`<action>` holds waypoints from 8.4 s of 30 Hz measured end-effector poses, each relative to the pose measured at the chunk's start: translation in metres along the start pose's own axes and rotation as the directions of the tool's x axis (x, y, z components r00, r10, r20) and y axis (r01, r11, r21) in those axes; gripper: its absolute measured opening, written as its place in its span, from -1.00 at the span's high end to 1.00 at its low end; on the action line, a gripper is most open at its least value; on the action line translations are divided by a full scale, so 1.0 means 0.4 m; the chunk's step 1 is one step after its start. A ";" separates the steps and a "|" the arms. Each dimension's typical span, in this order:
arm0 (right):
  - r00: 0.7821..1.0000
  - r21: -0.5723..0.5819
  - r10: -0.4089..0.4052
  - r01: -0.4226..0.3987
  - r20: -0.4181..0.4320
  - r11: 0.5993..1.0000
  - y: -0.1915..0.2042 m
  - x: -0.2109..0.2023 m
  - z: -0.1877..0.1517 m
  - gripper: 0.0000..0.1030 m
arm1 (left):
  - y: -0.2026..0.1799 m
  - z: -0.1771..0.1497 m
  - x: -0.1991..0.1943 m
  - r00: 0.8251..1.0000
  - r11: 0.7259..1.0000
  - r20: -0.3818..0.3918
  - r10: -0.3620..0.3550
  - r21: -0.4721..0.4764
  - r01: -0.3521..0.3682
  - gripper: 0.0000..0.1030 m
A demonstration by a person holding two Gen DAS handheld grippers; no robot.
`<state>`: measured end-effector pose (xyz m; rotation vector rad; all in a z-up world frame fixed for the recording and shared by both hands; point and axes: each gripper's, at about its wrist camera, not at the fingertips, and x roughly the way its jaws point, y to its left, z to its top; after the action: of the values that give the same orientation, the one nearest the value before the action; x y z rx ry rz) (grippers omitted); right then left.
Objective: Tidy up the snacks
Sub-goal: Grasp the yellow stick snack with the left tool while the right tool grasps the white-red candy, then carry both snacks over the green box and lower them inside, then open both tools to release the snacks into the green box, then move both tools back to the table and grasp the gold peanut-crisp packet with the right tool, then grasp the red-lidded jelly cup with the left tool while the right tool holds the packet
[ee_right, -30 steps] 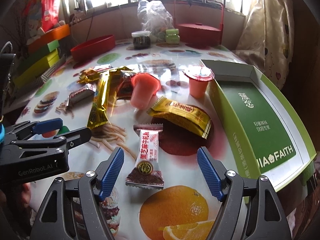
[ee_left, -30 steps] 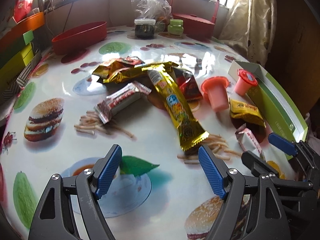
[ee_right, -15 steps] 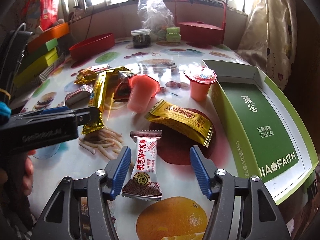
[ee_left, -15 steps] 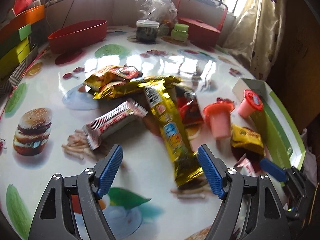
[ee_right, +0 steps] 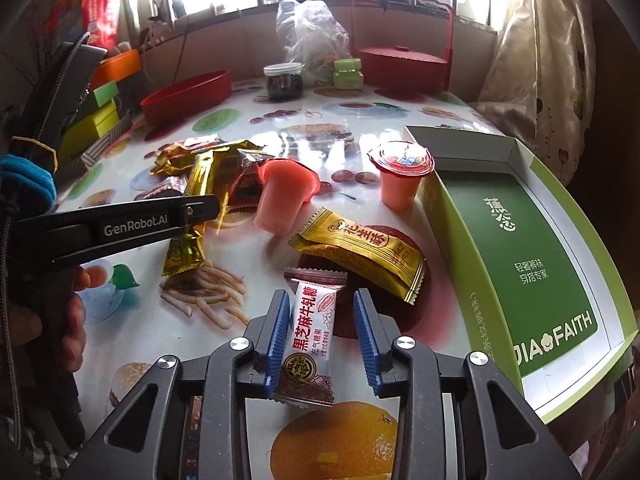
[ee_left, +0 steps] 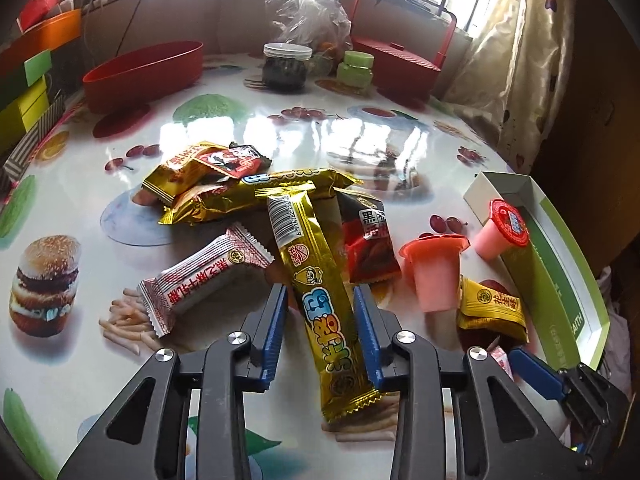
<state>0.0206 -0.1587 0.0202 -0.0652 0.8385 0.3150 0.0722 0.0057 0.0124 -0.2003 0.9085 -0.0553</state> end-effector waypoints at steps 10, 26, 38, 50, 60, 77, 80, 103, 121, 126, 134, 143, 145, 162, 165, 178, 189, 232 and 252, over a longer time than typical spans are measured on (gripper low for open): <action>1.000 -0.002 0.025 -0.025 0.004 1.000 0.001 -0.004 0.007 0.62 | 0.004 0.000 -0.014 1.000 1.000 0.008 -0.015 0.013 0.015 0.54; 0.995 0.013 0.056 -0.057 0.079 0.998 -0.015 -0.042 0.051 0.63 | -0.009 0.021 -0.097 0.997 0.998 0.058 -0.055 0.046 0.053 0.54; 0.988 0.080 0.010 -0.023 0.153 0.997 -0.084 -0.104 0.099 0.63 | -0.112 0.064 -0.132 0.987 0.983 0.079 -0.139 0.135 0.127 0.54; 0.983 0.175 -0.080 0.051 0.165 0.983 -0.206 -0.135 0.100 0.62 | -0.246 0.079 -0.108 0.971 0.949 0.033 -0.236 0.222 0.223 0.54; 0.977 0.233 -0.145 0.106 0.154 0.967 -0.288 -0.150 0.080 0.62 | -0.348 0.076 -0.072 0.956 0.919 -0.032 -0.292 0.267 0.290 0.54; 0.977 0.289 -0.195 0.163 0.085 0.943 -0.402 -0.121 0.031 0.62 | -0.490 0.065 0.020 0.933 0.893 -0.139 -0.332 0.272 0.359 0.54; 0.978 0.295 -0.198 0.170 0.070 0.940 -0.414 -0.112 0.023 0.62 | -0.502 0.059 0.039 0.934 0.894 -0.156 -0.321 0.276 0.354 0.54; 0.978 0.287 -0.208 0.194 0.019 0.938 -0.430 -0.072 -0.004 0.62 | -0.524 0.043 0.098 0.937 0.901 -0.199 -0.288 0.276 0.335 0.54; 0.975 0.281 -0.222 0.209 0.016 0.937 -0.422 -0.084 -0.004 0.18 | -0.509 0.045 0.080 0.941 0.904 -0.185 -0.282 0.277 0.325 0.49; 0.973 0.282 -0.232 0.217 0.019 0.934 -0.420 -0.089 -0.005 0.09 | -0.506 0.045 0.071 0.941 0.904 -0.180 -0.287 0.274 0.329 0.32; 0.971 0.293 -0.239 0.223 0.022 0.930 -0.418 -0.099 -0.009 0.00 | -0.500 0.044 0.047 0.943 0.902 -0.158 -0.293 0.281 0.328 0.16; 0.968 0.306 -0.246 0.223 0.039 0.925 -0.408 -0.121 -0.006 -0.08 | -0.479 0.041 -0.004 0.950 0.896 -0.104 -0.294 0.317 0.312 0.16; 0.969 0.309 -0.245 0.220 0.043 0.925 -0.402 -0.125 -0.005 -0.08 | -0.473 0.041 -0.015 0.952 0.896 -0.091 -0.292 0.321 0.306 0.16; 0.970 0.288 -0.223 0.186 0.101 0.940 -0.342 -0.153 0.007 -0.11 | -0.403 0.031 -0.084 0.969 0.907 0.012 -0.246 0.356 0.226 0.16; 0.968 0.274 -0.220 0.180 0.123 0.945 -0.328 -0.157 0.011 -0.11 | -0.388 0.026 -0.091 0.971 0.908 0.021 -0.240 0.357 0.217 0.16; 0.978 0.189 -0.110 0.075 0.179 0.979 -0.254 -0.155 0.036 -0.11 | -0.274 0.022 -0.083 0.984 0.940 0.041 -0.173 0.304 0.152 0.16; 0.991 0.032 -0.012 0.008 0.131 0.999 -0.163 -0.101 0.057 -0.11 | -0.167 0.021 -0.056 0.991 0.969 0.032 -0.127 0.216 0.118 0.16; 0.992 -0.187 0.034 -0.057 -0.123 0.981 -0.020 0.077 0.095 0.47 | -0.042 0.043 -0.015 0.977 0.972 -0.017 -0.212 0.097 0.212 0.16; 0.994 -0.068 0.022 -0.029 -0.105 0.997 -0.063 0.027 0.045 0.55 | -0.132 0.060 0.054 0.980 0.969 -0.098 -0.174 0.159 0.188 0.16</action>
<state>0.0478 -0.1767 0.0226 -0.1370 0.9322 0.3673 0.1063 -0.0453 0.0202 -0.1244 0.9623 -0.3104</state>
